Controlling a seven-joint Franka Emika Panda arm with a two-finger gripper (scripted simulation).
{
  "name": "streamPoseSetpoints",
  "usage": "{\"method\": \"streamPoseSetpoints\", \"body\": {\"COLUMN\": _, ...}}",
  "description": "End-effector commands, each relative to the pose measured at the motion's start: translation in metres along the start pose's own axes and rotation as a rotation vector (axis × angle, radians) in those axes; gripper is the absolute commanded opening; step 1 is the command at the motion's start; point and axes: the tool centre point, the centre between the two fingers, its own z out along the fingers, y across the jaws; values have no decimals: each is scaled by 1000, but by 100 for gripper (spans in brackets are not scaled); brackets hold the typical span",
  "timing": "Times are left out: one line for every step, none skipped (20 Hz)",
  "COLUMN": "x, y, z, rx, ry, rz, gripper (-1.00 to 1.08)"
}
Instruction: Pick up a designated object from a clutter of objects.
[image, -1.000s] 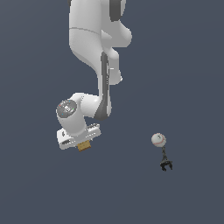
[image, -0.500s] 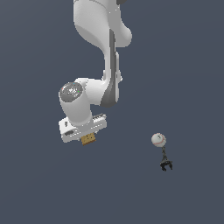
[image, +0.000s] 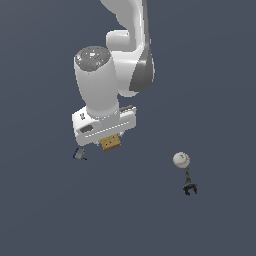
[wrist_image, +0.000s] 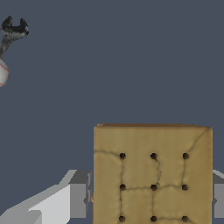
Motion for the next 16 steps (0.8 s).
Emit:
{"method": "streamPoseSetpoints", "body": {"x": 3, "y": -13, "z": -30, "rx": -1, "ry": 0, "rz": 0, "gripper": -100}}
{"method": "streamPoseSetpoints", "body": {"x": 5, "y": -18, "z": -41, "rx": -1, "ry": 0, "rz": 0, "gripper": -100}}
{"method": "streamPoseSetpoints", "body": {"x": 7, "y": -24, "z": -53, "rx": -1, "ry": 0, "rz": 0, "gripper": -100}}
{"method": "streamPoseSetpoints", "body": {"x": 8, "y": -28, "z": -64, "rx": -1, "ry": 0, "rz": 0, "gripper": -100}}
{"method": "streamPoseSetpoints", "body": {"x": 10, "y": -33, "z": -75, "rx": -1, "ry": 0, "rz": 0, "gripper": -100}}
{"method": "streamPoseSetpoints", "body": {"x": 11, "y": -38, "z": -86, "rx": -1, "ry": 0, "rz": 0, "gripper": -100}}
{"method": "streamPoseSetpoints", "body": {"x": 13, "y": -43, "z": -97, "rx": -1, "ry": 0, "rz": 0, "gripper": -100}}
{"method": "streamPoseSetpoints", "body": {"x": 15, "y": -47, "z": -107, "rx": -1, "ry": 0, "rz": 0, "gripper": -100}}
{"method": "streamPoseSetpoints", "body": {"x": 16, "y": -51, "z": -117, "rx": -1, "ry": 0, "rz": 0, "gripper": -100}}
{"method": "streamPoseSetpoints", "body": {"x": 18, "y": -55, "z": -126, "rx": -1, "ry": 0, "rz": 0, "gripper": -100}}
{"method": "streamPoseSetpoints", "body": {"x": 19, "y": -59, "z": -135, "rx": -1, "ry": 0, "rz": 0, "gripper": -100}}
{"method": "streamPoseSetpoints", "body": {"x": 21, "y": -63, "z": -143, "rx": -1, "ry": 0, "rz": 0, "gripper": -100}}
{"method": "streamPoseSetpoints", "body": {"x": 22, "y": -66, "z": -150, "rx": -1, "ry": 0, "rz": 0, "gripper": -100}}
{"method": "streamPoseSetpoints", "body": {"x": 23, "y": -69, "z": -157, "rx": 0, "ry": 0, "rz": 0, "gripper": -100}}
{"method": "streamPoseSetpoints", "body": {"x": 25, "y": -72, "z": -164, "rx": 0, "ry": 0, "rz": 0, "gripper": -100}}
{"method": "streamPoseSetpoints", "body": {"x": 26, "y": -74, "z": -169, "rx": 0, "ry": 0, "rz": 0, "gripper": -100}}
